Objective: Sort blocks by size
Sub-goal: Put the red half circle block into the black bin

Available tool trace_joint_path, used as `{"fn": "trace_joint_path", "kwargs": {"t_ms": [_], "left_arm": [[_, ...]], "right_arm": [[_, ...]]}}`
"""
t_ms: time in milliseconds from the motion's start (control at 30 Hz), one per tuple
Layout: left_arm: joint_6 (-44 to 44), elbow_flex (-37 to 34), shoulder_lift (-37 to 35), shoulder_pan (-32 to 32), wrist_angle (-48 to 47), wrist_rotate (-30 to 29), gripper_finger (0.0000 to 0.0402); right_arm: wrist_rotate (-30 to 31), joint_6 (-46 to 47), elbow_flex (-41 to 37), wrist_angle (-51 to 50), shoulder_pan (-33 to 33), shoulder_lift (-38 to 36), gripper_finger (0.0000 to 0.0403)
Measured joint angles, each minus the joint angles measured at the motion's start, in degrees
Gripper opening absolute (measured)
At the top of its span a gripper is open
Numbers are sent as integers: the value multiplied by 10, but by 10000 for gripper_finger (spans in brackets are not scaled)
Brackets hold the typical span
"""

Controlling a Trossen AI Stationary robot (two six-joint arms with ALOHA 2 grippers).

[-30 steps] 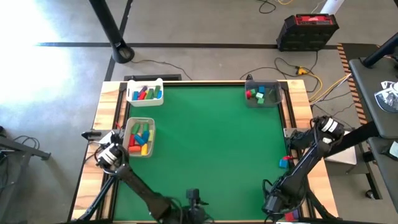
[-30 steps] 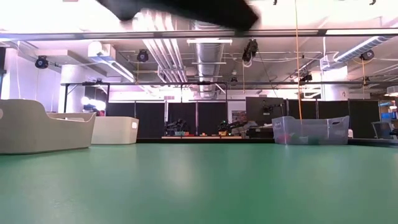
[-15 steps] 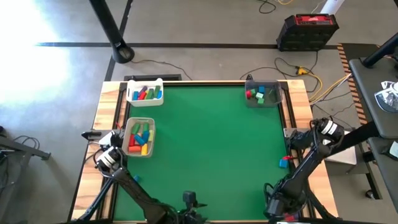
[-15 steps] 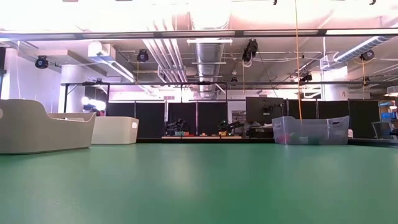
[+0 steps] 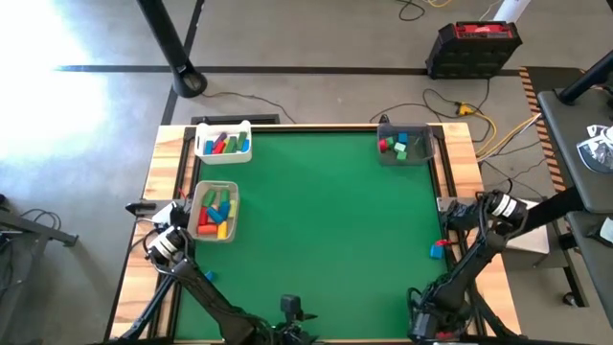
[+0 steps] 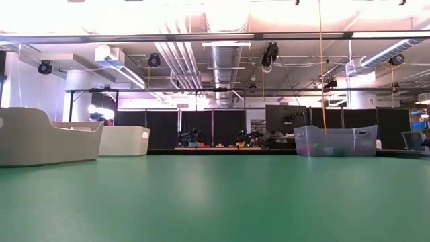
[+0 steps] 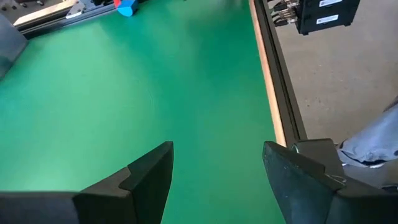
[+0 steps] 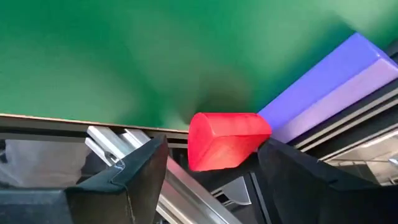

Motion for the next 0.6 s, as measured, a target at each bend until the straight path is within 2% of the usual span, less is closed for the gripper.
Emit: {"fn": "trace_joint_path", "kwargs": {"t_ms": [233, 433, 600], "left_arm": [[-3, 0, 0, -1, 1, -1, 233], [-3, 0, 0, 1, 3, -4, 233], [-3, 0, 0, 1, 4, -4, 233]], "right_arm": [[0, -37, 1, 2, -1, 12, 229], [62, -74, 2, 3, -5, 0, 180], [66, -78, 2, 0, -6, -2, 135]]}}
